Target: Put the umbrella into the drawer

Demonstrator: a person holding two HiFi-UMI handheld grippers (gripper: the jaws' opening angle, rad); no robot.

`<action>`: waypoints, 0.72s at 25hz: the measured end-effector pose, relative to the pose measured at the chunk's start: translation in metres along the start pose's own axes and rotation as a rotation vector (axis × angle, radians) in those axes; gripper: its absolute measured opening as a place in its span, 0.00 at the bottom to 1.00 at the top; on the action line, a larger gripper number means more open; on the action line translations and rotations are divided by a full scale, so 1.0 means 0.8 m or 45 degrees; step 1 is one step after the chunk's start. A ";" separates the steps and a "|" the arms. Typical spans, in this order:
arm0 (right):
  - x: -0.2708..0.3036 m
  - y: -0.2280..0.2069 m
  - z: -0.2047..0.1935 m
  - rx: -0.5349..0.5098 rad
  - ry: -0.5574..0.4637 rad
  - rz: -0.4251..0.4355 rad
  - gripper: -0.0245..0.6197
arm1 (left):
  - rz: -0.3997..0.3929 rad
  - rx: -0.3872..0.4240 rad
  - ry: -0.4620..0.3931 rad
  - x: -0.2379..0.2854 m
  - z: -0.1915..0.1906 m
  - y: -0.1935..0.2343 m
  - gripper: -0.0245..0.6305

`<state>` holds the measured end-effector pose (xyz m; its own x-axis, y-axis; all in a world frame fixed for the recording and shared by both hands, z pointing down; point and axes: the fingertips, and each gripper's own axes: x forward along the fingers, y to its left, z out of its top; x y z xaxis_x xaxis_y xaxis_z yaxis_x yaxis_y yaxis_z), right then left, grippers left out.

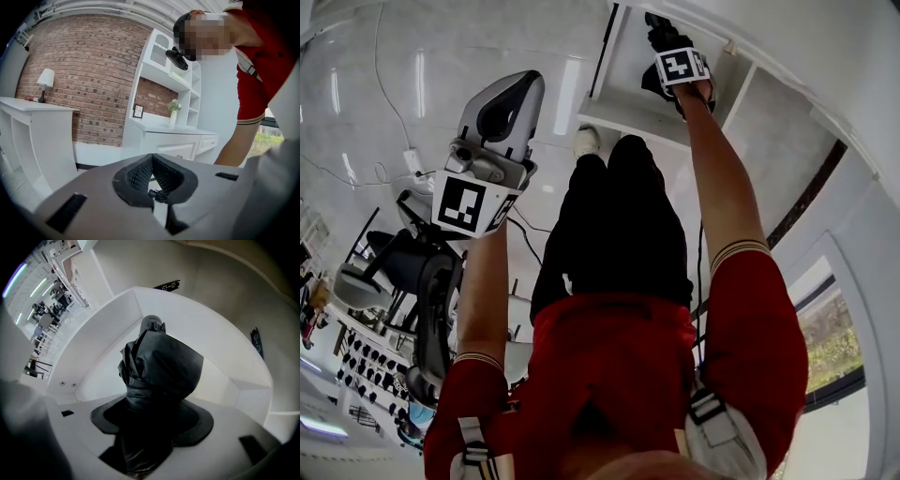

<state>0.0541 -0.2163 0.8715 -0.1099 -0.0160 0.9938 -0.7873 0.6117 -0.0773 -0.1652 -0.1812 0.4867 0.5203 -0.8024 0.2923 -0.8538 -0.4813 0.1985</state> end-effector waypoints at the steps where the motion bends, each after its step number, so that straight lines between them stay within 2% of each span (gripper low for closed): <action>1: 0.002 0.000 0.000 -0.003 0.000 0.001 0.46 | -0.008 0.006 -0.002 0.003 0.001 -0.001 0.05; 6: -0.005 0.000 0.003 -0.064 0.003 -0.034 0.48 | -0.034 0.033 -0.008 0.014 0.006 -0.005 0.05; 10: -0.037 0.008 0.006 -0.155 -0.027 -0.065 0.48 | -0.057 0.048 -0.011 0.018 0.007 -0.012 0.05; 16: -0.147 0.033 0.026 -0.281 -0.204 -0.102 0.47 | -0.110 0.056 -0.032 0.008 0.031 -0.039 0.05; 18: -0.189 0.042 0.029 -0.285 -0.285 -0.111 0.40 | -0.126 0.055 -0.042 0.002 0.042 -0.048 0.05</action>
<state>0.0299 -0.2116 0.7166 -0.1981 -0.2343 0.9518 -0.6493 0.7587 0.0516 -0.1326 -0.1757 0.4484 0.6015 -0.7613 0.2421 -0.7988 -0.5726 0.1844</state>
